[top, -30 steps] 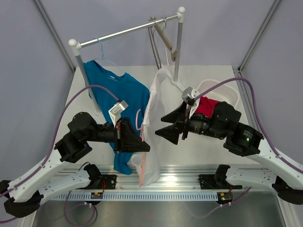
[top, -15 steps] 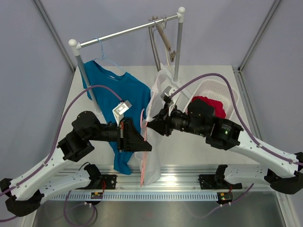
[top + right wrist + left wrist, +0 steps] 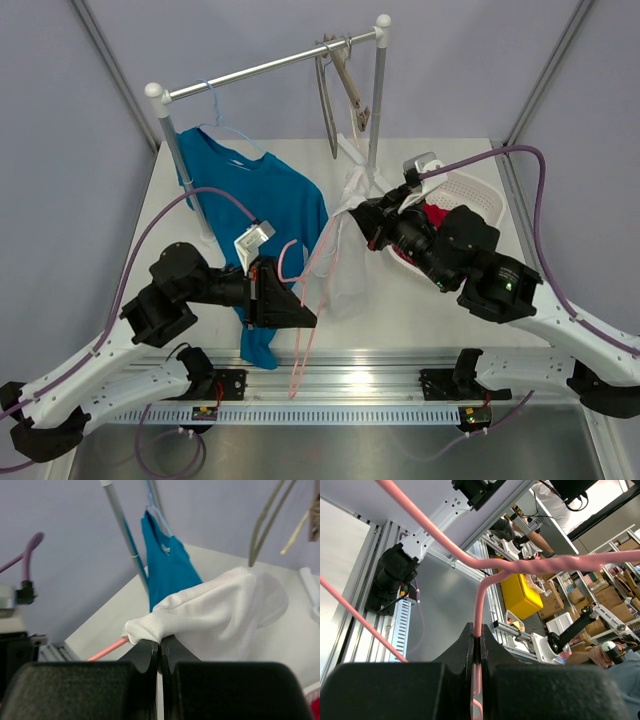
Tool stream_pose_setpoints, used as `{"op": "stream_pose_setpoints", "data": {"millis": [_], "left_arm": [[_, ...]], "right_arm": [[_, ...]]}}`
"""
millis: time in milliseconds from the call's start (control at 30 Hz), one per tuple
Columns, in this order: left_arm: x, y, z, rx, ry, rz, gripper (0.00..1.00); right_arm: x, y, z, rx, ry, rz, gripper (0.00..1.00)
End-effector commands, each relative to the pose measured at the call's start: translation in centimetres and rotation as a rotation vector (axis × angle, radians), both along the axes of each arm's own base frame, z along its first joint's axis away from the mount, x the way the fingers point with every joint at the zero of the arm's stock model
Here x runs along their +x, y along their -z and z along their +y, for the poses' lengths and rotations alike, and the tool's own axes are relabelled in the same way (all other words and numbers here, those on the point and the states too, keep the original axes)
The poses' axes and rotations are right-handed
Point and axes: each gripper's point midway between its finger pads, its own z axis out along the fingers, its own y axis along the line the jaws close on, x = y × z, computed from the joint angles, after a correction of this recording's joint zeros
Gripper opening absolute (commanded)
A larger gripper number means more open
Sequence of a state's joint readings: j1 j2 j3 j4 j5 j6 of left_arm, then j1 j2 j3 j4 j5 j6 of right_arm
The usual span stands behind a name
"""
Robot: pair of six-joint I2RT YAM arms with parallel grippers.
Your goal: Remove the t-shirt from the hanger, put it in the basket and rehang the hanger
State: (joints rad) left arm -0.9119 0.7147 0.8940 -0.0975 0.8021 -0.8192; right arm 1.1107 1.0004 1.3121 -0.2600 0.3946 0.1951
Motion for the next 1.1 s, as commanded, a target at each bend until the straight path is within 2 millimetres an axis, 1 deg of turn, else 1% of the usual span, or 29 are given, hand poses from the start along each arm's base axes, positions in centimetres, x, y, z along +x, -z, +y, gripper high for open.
{"op": "stream_pose_setpoints", "data": {"millis": [0,33,100,133,200,233,267,300,367,400,467,500,533,567,600,633,700,733,800,833,900,1067], "left_arm": [[-1.8,-1.5,1.2,-0.061,0.067,-0.049,0.00],[-2.0,-1.5,1.3,-0.064,0.075,-0.053,0.00],[-2.8,-1.6,1.9,-0.070,0.105,-0.061,0.00],[-3.1,-1.5,2.1,-0.069,0.119,-0.062,0.00],[-3.6,-1.7,2.6,-0.080,0.137,-0.075,0.00],[-4.1,-1.8,2.9,-0.087,0.154,-0.087,0.00],[-4.3,-2.1,3.1,-0.096,0.157,-0.097,0.00],[-4.5,-2.5,3.5,-0.110,0.157,-0.115,0.00],[-5.3,-3.9,4.7,-0.163,0.147,-0.175,0.00],[-5.5,-4.4,5.0,-0.182,0.137,-0.195,0.00],[-6.0,-5.4,6.0,-0.227,0.120,-0.251,0.00],[-6.4,-6.1,6.4,-0.249,0.118,-0.276,0.00],[-6.7,-6.5,6.9,-0.269,0.114,-0.306,0.00],[-7.0,-6.9,7.3,-0.284,0.115,-0.326,0.00],[-7.3,-7.5,7.7,-0.301,0.116,-0.350,0.00],[-7.7,-7.7,8.1,-0.309,0.128,-0.362,0.00],[-8.5,-8.1,8.7,-0.320,0.153,-0.373,0.00],[-8.7,-8.0,8.8,-0.318,0.169,-0.373,0.00],[-9.2,-7.9,9.2,-0.318,0.184,-0.370,0.00],[-9.2,-7.8,9.2,-0.320,0.180,-0.368,0.00],[-9.5,-7.9,9.8,-0.336,0.171,-0.381,0.00],[-10.2,-8.8,10.9,-0.382,0.158,-0.447,0.00]], "right_arm": [[3.3,-2.8,-2.7,0.007,0.223,-0.070,0.00],[4.4,-2.7,-3.0,0.002,0.265,-0.073,0.00],[5.3,-3.1,-3.5,-0.001,0.307,-0.089,0.00],[6.3,-3.0,-3.8,-0.013,0.346,-0.087,0.00],[7.3,-3.4,-4.3,-0.018,0.389,-0.099,0.00],[8.0,-3.1,-4.1,-0.032,0.404,-0.093,0.00],[8.6,-2.8,-4.5,-0.047,0.429,-0.088,0.00],[8.8,-2.3,-4.5,-0.063,0.434,-0.078,0.00],[8.5,-1.6,-4.1,-0.057,0.405,-0.062,0.00],[8.2,-1.4,-3.9,-0.031,0.386,-0.045,0.00],[7.2,-1.7,-4.0,0.002,0.342,-0.039,0.00],[7.0,-1.6,-4.3,-0.002,0.340,-0.035,0.00],[7.0,-2.1,-5.0,-0.004,0.368,-0.042,0.00],[7.2,-2.3,-5.5,-0.034,0.394,-0.051,0.00],[7.5,-1.9,-5.9,-0.071,0.418,-0.048,0.00],[7.8,-2.4,-6.2,-0.082,0.444,-0.054,0.00],[8.5,-2.5,-6.2,-0.106,0.450,-0.066,0.00],[8.8,-3.3,-6.4,-0.097,0.460,-0.072,0.00],[9.4,-3.4,-6.3,-0.113,0.474,-0.075,0.00],[9.9,-3.3,-5.6,-0.126,0.461,-0.073,0.00],[10.0,-2.9,-4.7,-0.121,0.433,-0.056,0.00],[10.7,-2.4,-4.5,-0.126,0.447,-0.043,0.00]]}}
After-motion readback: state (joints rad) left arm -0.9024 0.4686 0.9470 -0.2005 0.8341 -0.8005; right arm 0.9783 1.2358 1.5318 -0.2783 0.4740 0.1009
